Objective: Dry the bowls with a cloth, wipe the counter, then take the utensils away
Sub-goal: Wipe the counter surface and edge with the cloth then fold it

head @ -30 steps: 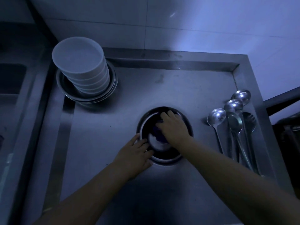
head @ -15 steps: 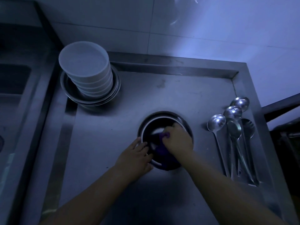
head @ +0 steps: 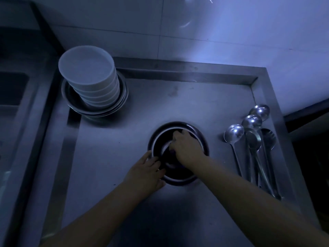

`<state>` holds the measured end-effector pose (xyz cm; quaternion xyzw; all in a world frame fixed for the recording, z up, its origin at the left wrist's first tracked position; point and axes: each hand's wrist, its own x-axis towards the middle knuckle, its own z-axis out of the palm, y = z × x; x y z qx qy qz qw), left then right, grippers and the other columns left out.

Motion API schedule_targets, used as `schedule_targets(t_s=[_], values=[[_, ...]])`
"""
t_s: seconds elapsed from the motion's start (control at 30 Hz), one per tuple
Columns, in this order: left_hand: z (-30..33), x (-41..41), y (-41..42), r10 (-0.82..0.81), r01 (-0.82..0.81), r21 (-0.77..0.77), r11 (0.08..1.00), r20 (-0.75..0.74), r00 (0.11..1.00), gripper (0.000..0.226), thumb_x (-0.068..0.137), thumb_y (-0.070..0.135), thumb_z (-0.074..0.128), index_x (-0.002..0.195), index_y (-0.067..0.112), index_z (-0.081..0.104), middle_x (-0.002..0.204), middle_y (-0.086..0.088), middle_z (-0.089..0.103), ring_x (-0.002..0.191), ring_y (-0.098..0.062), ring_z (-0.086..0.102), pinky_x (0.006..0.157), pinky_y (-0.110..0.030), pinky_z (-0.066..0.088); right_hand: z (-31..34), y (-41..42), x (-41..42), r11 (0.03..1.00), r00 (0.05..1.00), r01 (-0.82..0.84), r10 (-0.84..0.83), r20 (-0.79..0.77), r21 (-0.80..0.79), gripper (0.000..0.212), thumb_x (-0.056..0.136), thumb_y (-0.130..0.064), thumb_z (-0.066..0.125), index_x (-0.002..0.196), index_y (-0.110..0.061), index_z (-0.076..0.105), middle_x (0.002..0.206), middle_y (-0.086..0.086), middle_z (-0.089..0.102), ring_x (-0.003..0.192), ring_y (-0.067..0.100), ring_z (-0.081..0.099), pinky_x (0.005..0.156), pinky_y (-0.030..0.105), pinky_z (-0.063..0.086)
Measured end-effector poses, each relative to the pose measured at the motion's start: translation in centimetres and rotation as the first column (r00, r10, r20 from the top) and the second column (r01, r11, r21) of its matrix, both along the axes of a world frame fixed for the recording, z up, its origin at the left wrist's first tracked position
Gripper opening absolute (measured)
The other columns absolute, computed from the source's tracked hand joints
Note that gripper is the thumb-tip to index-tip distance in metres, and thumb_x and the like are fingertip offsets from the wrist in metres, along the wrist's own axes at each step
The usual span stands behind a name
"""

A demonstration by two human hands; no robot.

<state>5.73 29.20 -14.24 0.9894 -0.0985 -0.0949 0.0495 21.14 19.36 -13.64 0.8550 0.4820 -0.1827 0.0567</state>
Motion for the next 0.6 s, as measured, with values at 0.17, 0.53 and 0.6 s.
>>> schedule_targets(t_s=[0.17, 0.53, 0.6], values=[[0.1, 0.0, 0.0, 0.034, -0.028, 0.051, 0.998, -0.132, 0.991, 0.046, 0.095, 0.045, 0.035, 0.133, 0.024, 0.049, 0.134, -0.003, 0.052, 0.133, -0.017, 0.036, 0.119, -0.043, 0.010, 0.6, -1.6, 0.7, 0.987, 0.976, 0.025, 0.009, 0.216, -0.156, 0.029, 0.095, -0.023, 0.041, 0.108, -0.018, 0.066, 0.122, 0.006, 0.048, 0.115, 0.031, 0.039, 0.081, 0.034, 0.035], [1.8, -1.7, 1.4, 0.105, -0.104, 0.046, 0.993, -0.018, 0.994, 0.071, 0.058, 0.049, 0.079, 0.116, 0.010, 0.067, 0.120, -0.011, 0.065, 0.113, -0.025, 0.061, 0.095, -0.045, 0.049, 1.3, -1.3, -1.5, 0.832, 0.824, 0.545, -0.511, -0.242, 0.098, 0.032, 0.078, -0.012, 0.051, 0.096, -0.027, 0.074, 0.109, 0.002, 0.067, 0.100, 0.025, 0.062, 0.077, 0.028, 0.048], [2.0, -2.7, 2.0, 0.204, -0.204, 0.044, 0.978, 0.000, 0.979, 0.072, 0.051, 0.042, 0.084, 0.111, 0.005, 0.068, 0.117, -0.013, 0.066, 0.110, -0.029, 0.062, 0.092, -0.049, 0.050, 1.0, -0.6, -2.1, 0.850, 0.832, 0.519, -0.478, -0.282, 0.089, 0.035, 0.080, -0.011, 0.050, 0.102, -0.028, 0.072, 0.115, 0.007, 0.065, 0.102, 0.028, 0.060, 0.081, 0.031, 0.049]])
